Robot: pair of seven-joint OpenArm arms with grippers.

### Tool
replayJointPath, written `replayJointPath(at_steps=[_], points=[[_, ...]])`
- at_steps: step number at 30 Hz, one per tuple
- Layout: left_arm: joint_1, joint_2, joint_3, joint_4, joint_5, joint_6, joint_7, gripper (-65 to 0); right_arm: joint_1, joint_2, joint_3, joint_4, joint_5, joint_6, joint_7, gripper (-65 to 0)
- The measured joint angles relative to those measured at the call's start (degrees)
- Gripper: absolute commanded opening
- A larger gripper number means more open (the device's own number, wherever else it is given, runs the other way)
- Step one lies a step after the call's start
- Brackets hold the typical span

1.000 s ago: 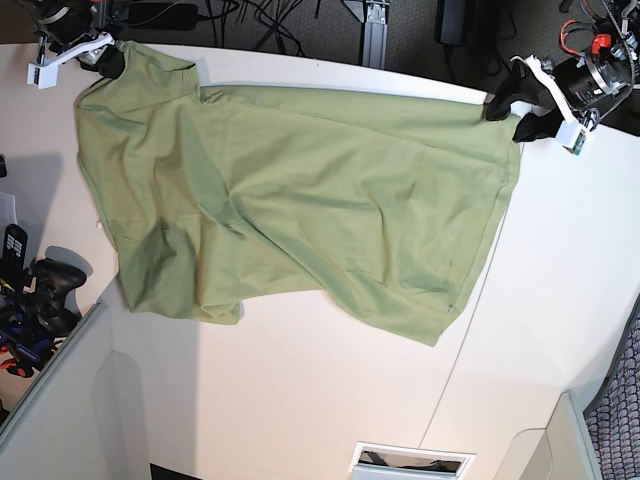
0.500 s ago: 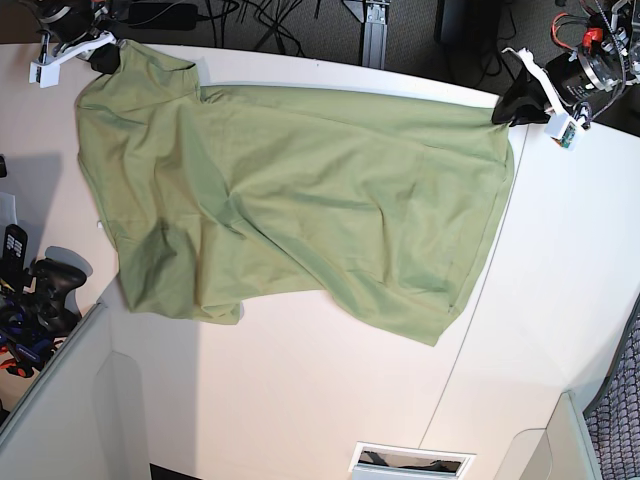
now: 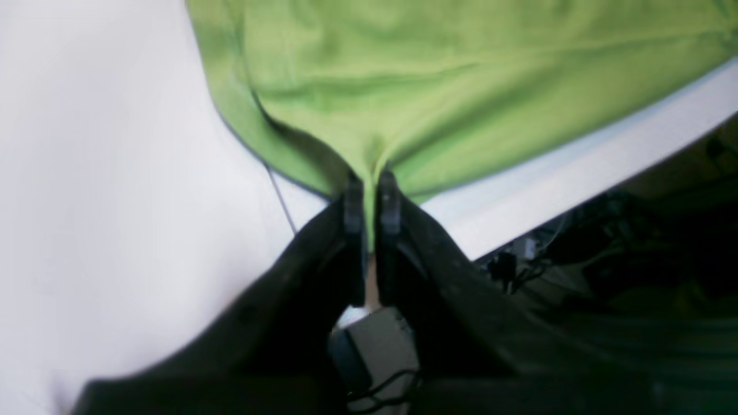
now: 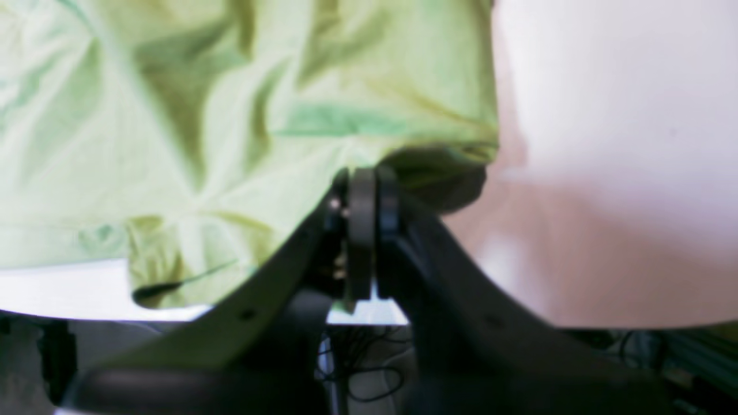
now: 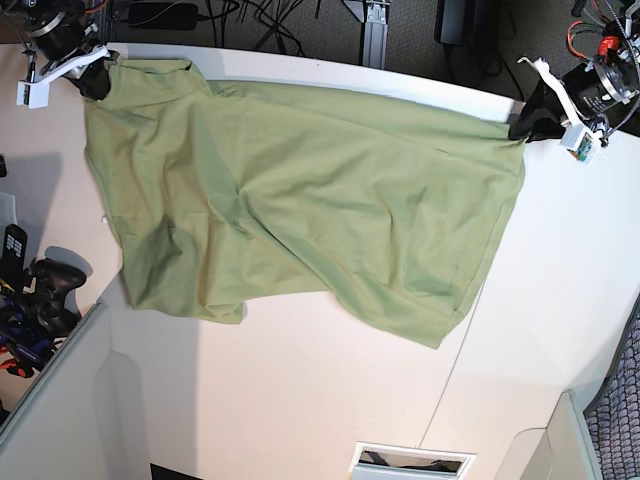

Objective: Layout the t-shirt on the table in an organized manner, then fold the t-shirt properly
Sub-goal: 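Hold the shirt edge taut between both grippers and lower it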

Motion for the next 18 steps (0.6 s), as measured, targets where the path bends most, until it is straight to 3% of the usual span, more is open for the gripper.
replayJointPath(at_steps=[8, 18], points=[[-2.8, -1.2, 0.0, 1.9, -0.2, 0.0, 0.0, -65.0, 5.1, 0.7, 0.1, 1.0, -0.3, 0.0, 0.2, -65.0], [-8.7, -1.4, 0.0, -2.5, 0.8, -0.2, -0.1, -65.0, 15.8, 8.2, -4.3, -10.9, 0.0, 0.2, 0.3, -65.0]])
